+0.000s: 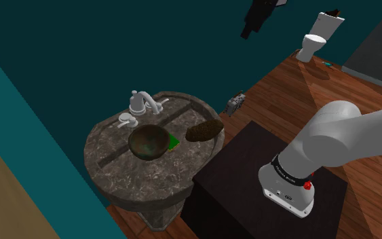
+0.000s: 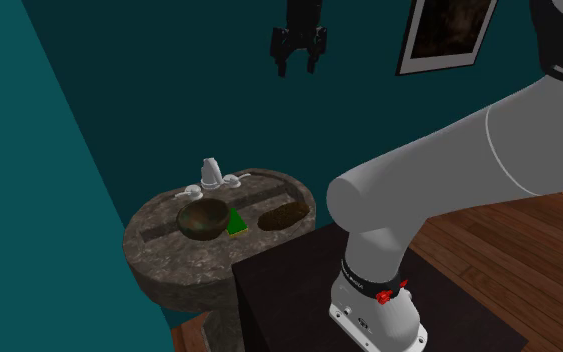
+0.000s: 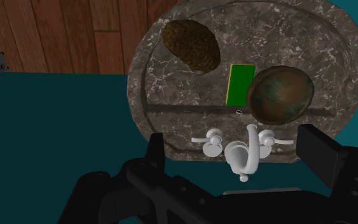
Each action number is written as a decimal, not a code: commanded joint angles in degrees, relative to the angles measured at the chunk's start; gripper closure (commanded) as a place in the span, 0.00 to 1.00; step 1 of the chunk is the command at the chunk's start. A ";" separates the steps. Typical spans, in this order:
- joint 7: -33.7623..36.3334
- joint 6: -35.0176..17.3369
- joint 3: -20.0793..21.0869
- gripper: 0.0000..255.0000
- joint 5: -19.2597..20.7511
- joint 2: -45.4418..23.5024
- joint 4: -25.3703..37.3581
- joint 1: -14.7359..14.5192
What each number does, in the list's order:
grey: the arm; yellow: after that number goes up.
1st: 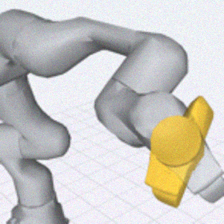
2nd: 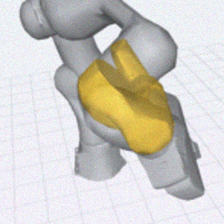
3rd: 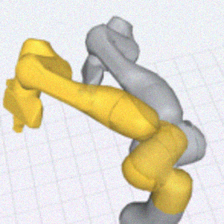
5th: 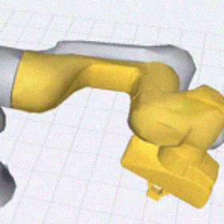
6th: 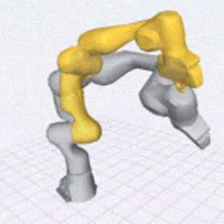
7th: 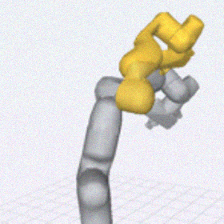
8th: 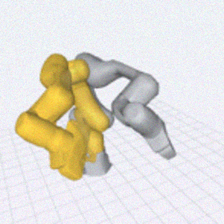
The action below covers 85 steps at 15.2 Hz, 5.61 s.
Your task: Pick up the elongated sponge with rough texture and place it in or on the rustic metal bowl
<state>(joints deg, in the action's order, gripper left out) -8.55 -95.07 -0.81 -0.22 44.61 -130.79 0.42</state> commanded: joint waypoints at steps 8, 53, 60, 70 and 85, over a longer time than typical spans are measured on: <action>-5.14 -7.90 -9.24 0.00 -3.72 -3.38 -8.63 1.37; -57.87 -22.51 -30.17 1.00 -58.95 -65.24 -15.45 -2.47; -57.87 -22.51 -30.17 1.00 -58.96 -65.25 -15.45 -2.47; -50.31 -21.91 -33.45 1.00 -51.41 -55.28 -18.22 -4.15; -35.82 -18.94 -35.46 1.00 -38.41 -38.78 -20.34 -3.90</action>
<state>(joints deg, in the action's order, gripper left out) -45.11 -114.53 -36.16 -39.37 5.17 -151.40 -3.68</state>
